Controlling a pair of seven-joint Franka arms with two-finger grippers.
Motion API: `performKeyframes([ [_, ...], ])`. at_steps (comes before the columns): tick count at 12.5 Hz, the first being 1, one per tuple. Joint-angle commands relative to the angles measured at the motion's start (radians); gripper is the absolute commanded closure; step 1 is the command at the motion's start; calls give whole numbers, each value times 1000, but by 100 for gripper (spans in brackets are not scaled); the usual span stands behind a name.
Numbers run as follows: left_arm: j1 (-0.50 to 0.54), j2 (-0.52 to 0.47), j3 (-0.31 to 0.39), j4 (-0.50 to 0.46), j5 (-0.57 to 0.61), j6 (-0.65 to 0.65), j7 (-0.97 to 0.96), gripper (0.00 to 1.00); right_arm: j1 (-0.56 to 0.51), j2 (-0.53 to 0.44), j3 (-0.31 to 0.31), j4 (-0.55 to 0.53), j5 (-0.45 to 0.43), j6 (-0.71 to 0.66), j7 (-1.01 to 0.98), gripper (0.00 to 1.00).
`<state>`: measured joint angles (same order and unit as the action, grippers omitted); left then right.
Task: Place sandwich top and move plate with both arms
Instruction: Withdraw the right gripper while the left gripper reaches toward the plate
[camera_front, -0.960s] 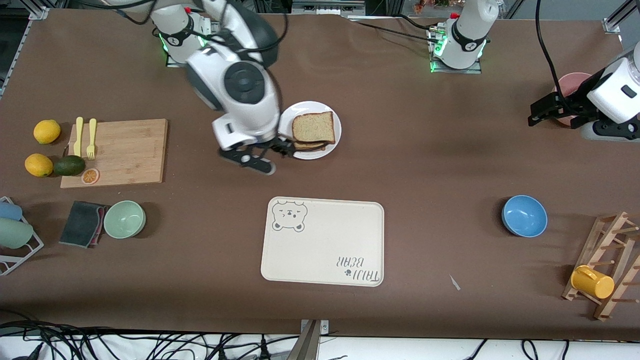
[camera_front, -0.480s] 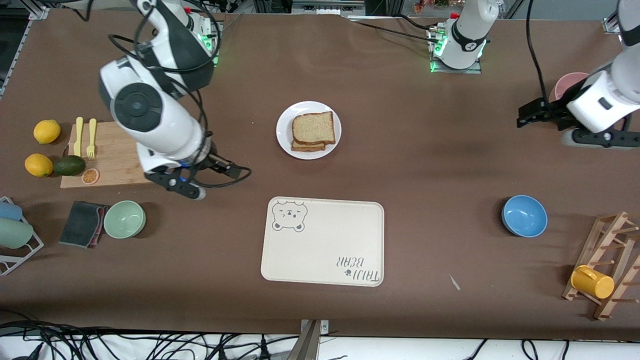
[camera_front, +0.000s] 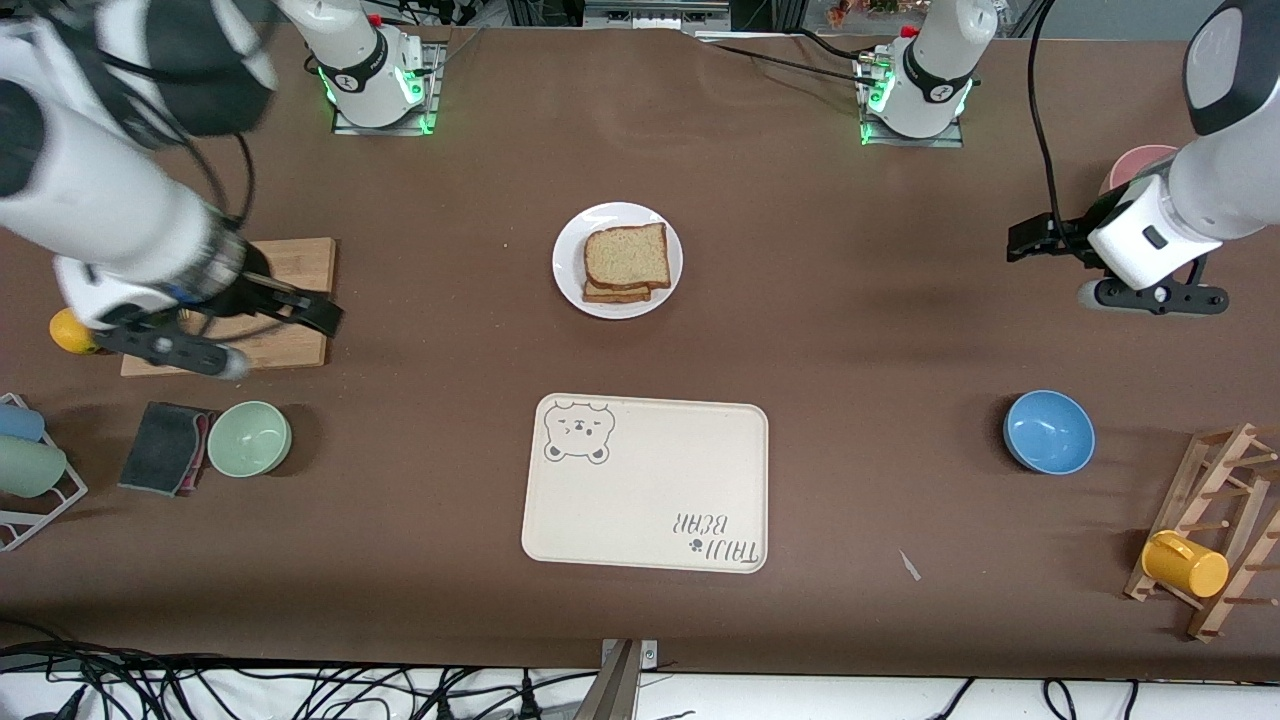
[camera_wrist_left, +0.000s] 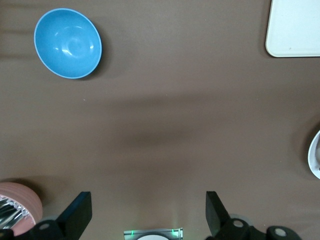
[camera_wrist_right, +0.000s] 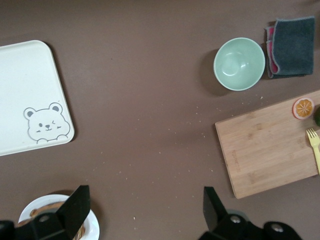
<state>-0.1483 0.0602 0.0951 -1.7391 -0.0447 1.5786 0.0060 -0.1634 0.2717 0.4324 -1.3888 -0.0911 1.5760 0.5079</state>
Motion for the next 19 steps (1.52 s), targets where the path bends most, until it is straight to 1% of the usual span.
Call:
performKeyframes([
  [1, 6, 1, -52, -115, -27, 162, 2, 0, 37, -49, -145, -33, 74, -81, -165, 0],
  [2, 6, 1, -84, -150, -27, 220, 0, 0, 89, -49, -238, -24, 79, -96, -187, 0],
  [3, 6, 3, -109, -184, -27, 269, -4, 0, 120, -54, -326, -19, 112, -97, -190, 0],
  [4, 6, 4, -127, -230, -29, 332, -9, 0, 125, -95, -364, -21, 160, -102, -190, 0],
  [5, 6, 6, -142, -275, -50, 395, -9, 0, 124, -148, -371, -35, 169, -102, -184, 0],
  [6, 6, 6, -156, -319, -94, 450, -12, 0, 124, -179, -376, -54, 163, -94, -187, 0],
  [7, 6, 16, -167, -361, -125, 519, -12, 0, 124, -199, -398, -73, 162, -79, -184, 0],
  [8, 6, 29, -172, -402, -144, 590, -9, 0, 130, -236, -427, -146, 162, -44, -190, 0],
  [9, 4, 55, -202, -416, -190, 636, -8, 0, 145, -271, -431, -218, 153, -4, -207, 0],
  [10, 3, 81, -221, -430, -245, 677, -6, 0, 148, -272, -434, -242, 134, -2, -206, 0],
  [11, -8, 111, -231, -431, -298, 713, 5, 0, 150, -284, -431, -287, 131, 21, -198, 0],
  [12, -35, 140, -242, -430, -349, 733, 5, 0, 162, -331, -426, -379, 129, 109, -206, 0],
  [13, -77, 174, -242, -427, -403, 763, 5, 0, 192, -344, -426, -422, 125, 154, -207, 0],
  [14, -120, 205, -242, -427, -458, 800, 5, 0, 197, -347, -425, -418, 102, 160, -215, 0],
  [15, -164, 246, -242, -424, -513, 832, 5, 0, 205, -342, -429, -391, 90, 127, -218, 0],
  [16, -209, 285, -242, -422, -570, 881, 5, 0, 205, -338, -437, -362, 97, 81, -220, 0],
  [17, -255, 315, -242, -422, -621, 935, 5, 0, 215, -338, -457, -351, 96, 75, -221, 0],
  [19, -322, 360, -242, -415, -719, 966, 6, 0, 231, -323, -486, -311, 94, 78, -236, 0],
])
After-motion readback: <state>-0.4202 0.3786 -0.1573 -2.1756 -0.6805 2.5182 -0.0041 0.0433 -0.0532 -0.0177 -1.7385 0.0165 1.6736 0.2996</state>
